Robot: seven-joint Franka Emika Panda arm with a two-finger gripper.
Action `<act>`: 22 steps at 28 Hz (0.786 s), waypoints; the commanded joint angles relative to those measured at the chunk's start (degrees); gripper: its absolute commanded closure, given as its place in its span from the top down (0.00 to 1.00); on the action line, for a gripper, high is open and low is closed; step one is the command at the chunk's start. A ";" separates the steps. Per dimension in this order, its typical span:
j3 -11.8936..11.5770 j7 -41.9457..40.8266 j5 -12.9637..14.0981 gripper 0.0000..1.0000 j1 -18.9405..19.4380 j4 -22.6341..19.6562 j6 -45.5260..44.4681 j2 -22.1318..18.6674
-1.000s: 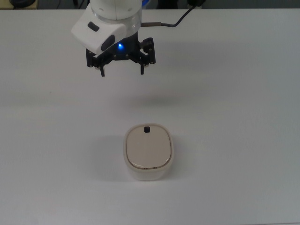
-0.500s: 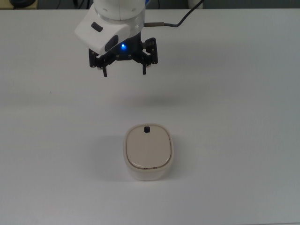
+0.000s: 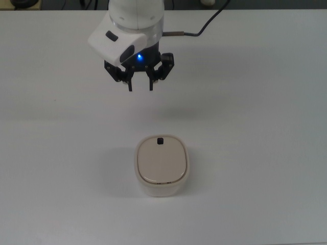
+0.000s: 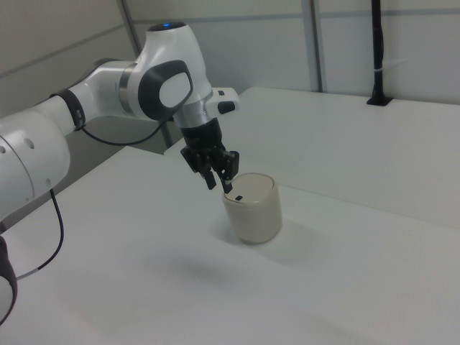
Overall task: Open the trash can
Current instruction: 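Lower the gripper onto the dark tab on the trash can lid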
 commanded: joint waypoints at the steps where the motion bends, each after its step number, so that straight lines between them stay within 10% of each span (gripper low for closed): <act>1: -0.25 1.52 -0.32 0.00 0.55 -0.95 4.65 2.02; 22: -0.34 8.11 -4.01 0.00 3.45 -0.86 19.34 9.93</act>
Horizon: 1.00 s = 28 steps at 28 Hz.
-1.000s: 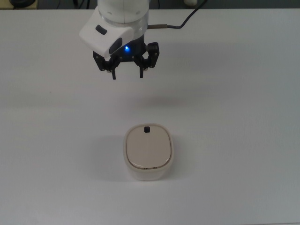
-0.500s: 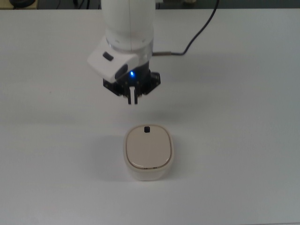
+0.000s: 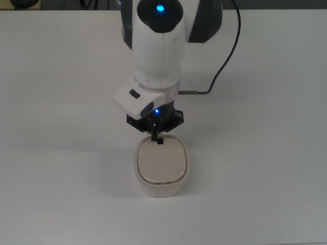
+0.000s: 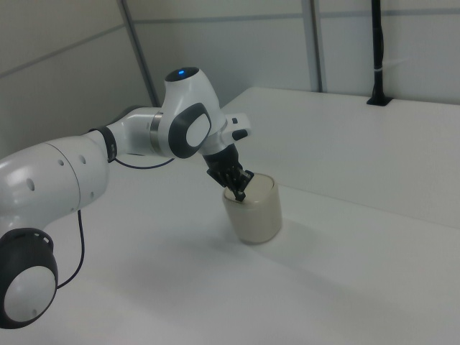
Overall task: Open the trash can
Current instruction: 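Lower the gripper onto the dark tab on the trash can lid, then pinch the lid tab and lift it to swing the lid open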
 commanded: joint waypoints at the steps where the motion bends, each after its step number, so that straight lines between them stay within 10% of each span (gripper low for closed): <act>1: -0.35 1.86 -1.52 0.00 0.90 -0.49 1.24 -0.12; 28: -0.35 1.42 -3.37 0.00 1.25 -0.49 3.00 3.57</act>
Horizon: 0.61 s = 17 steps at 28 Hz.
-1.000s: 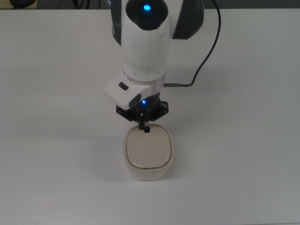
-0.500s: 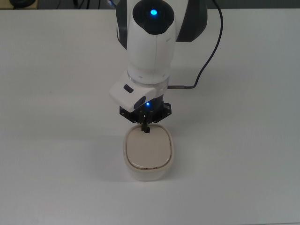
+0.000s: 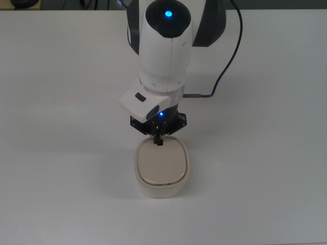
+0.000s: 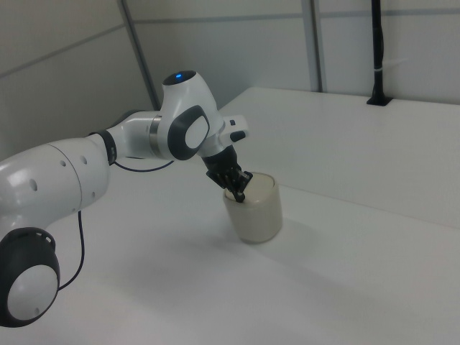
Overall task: Open the trash can
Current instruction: 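Pinch the lid tab and lift it to swing the lid open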
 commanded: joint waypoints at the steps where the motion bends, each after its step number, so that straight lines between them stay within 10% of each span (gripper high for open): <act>1: -0.35 0.95 -2.19 0.00 0.78 -0.72 2.11 2.76; 17: -0.35 0.60 -1.06 0.01 1.04 -0.63 0.44 0.40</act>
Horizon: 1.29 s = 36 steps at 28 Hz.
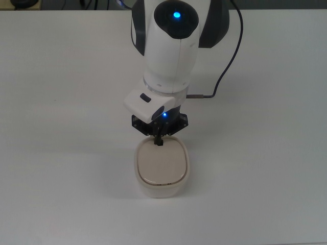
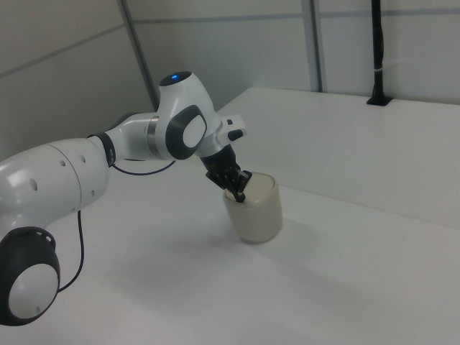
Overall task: Open the trash can
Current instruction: 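Pinch the lid tab and lift it to swing the lid open, then release the lid and raise the gripper away from the can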
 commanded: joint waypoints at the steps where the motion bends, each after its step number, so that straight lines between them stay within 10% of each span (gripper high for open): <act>1: -0.35 0.69 1.73 0.04 0.20 -0.86 0.16 -0.69; 8: -1.32 0.77 5.60 1.00 -0.50 -0.77 -4.32 -6.67; 36: -4.04 -3.09 5.08 1.00 -0.94 -0.77 -21.28 -14.14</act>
